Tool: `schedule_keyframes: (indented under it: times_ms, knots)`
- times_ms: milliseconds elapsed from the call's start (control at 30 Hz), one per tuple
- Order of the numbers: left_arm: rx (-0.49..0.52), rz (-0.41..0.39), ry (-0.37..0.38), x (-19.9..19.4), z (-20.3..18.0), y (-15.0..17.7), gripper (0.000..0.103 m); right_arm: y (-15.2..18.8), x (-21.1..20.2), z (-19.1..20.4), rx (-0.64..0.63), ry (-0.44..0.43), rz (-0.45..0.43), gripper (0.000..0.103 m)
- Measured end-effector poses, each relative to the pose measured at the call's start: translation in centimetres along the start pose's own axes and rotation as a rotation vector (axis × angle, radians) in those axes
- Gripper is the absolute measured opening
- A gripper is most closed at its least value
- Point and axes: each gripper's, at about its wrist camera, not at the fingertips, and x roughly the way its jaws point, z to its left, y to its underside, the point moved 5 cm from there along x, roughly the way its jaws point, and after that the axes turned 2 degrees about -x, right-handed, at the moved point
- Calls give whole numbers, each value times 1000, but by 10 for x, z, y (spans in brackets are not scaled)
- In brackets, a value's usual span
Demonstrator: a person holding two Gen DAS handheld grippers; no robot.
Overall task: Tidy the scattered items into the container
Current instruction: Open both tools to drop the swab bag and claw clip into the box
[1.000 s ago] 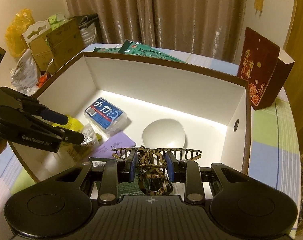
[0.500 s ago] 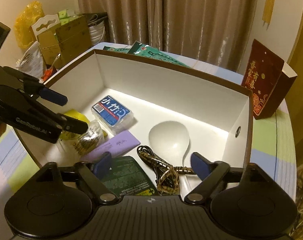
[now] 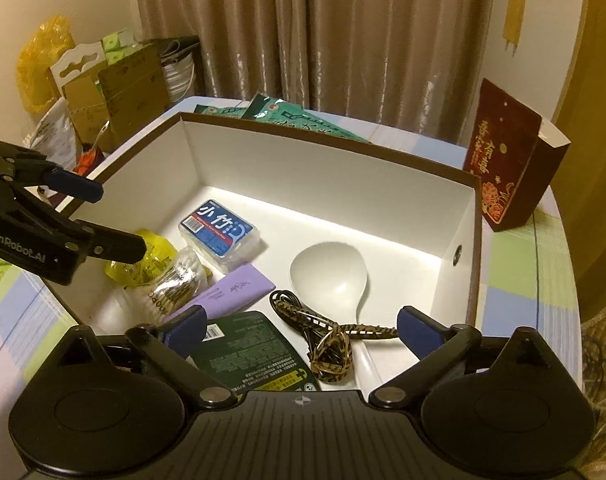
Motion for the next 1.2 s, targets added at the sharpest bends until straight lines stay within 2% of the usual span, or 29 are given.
schedule_keyframes:
  times_ms: [67, 500, 1200]
  knots:
    - [2, -5, -6, -5, -1, 1, 95, 1, -4, -1, 6, 6, -6, 99]
    - [15, -11, -23, -38, -11, 13, 95, 10, -30, 5, 12, 42, -25, 100]
    - [13, -42, -10, -80, -31, 38, 95, 28, -70, 22, 38, 29, -92, 100]
